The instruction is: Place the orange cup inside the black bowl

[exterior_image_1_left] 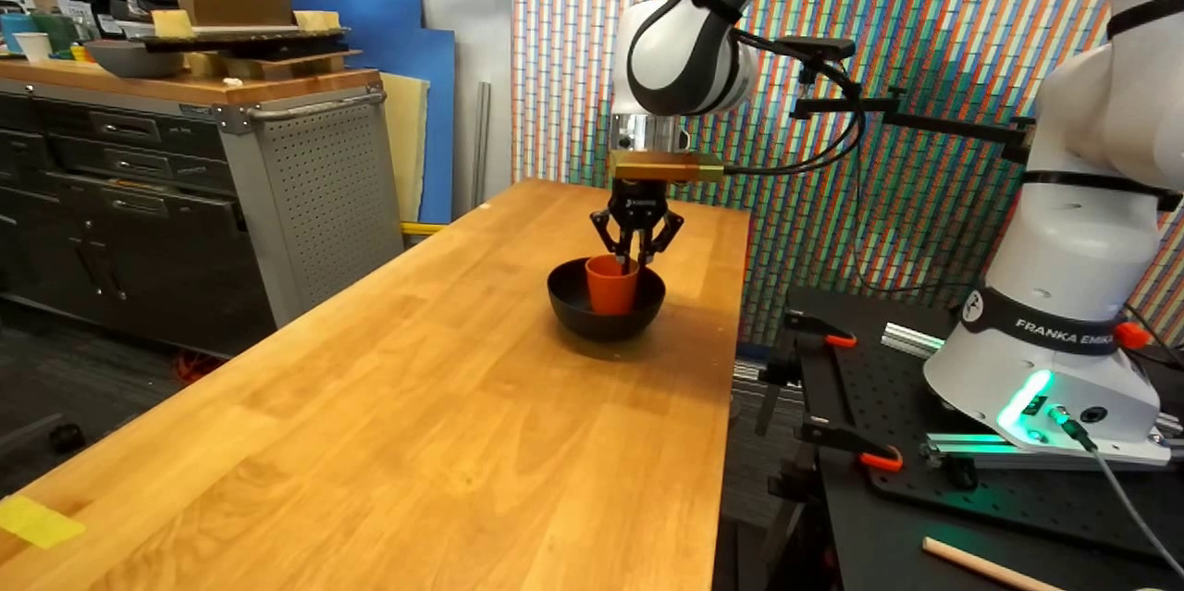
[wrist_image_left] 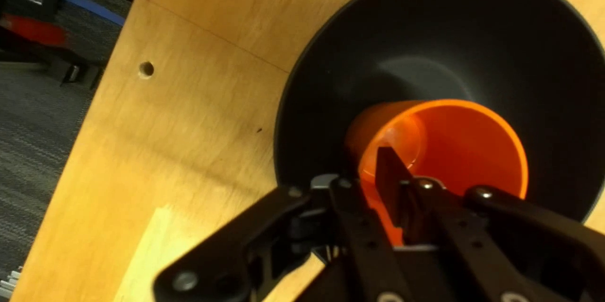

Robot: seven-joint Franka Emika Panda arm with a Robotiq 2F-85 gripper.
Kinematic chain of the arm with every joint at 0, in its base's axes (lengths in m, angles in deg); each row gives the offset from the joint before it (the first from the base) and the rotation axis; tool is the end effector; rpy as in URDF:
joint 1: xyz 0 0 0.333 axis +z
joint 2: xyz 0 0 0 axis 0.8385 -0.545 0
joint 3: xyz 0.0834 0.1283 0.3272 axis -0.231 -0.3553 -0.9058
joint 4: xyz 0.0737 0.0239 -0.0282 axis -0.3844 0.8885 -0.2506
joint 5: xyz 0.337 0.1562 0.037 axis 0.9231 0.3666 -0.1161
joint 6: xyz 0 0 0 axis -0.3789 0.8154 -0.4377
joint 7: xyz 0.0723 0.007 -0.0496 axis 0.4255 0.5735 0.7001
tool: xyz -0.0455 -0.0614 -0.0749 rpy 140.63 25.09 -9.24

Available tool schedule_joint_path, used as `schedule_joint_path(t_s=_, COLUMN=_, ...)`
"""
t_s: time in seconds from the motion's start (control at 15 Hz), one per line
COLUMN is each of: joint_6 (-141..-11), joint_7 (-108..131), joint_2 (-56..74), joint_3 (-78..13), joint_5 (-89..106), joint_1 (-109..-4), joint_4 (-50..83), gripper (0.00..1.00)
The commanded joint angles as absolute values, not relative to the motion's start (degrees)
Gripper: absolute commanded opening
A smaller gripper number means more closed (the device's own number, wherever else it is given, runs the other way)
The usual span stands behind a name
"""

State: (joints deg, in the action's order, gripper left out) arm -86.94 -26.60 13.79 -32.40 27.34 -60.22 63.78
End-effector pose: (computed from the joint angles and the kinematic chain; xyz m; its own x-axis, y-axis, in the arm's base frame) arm 0.4711 -0.0621 0.2762 0.4502 -0.8780 -0.1627 -0.8906 -0.4546 -0.0118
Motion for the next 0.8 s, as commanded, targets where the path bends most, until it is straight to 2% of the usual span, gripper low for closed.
schedule_joint_path(t_s=0.0, joint_6=-85.2, joint_7=-22.5, joint_2=21.0, joint_3=-34.0, joint_5=28.6, joint_1=-58.5, joint_4=65.6, gripper=0.54)
schedule_joint_path(t_s=0.4, joint_6=-75.1, joint_7=-21.9, joint_2=37.2, joint_3=-37.7, joint_5=16.1, joint_1=-55.0, joint_4=66.6, gripper=1.0)
schedule_joint_path(t_s=0.73, joint_6=-58.1, joint_7=-13.3, joint_2=44.6, joint_3=-42.1, joint_5=18.3, joint_1=-52.1, joint_4=61.4, gripper=1.0)
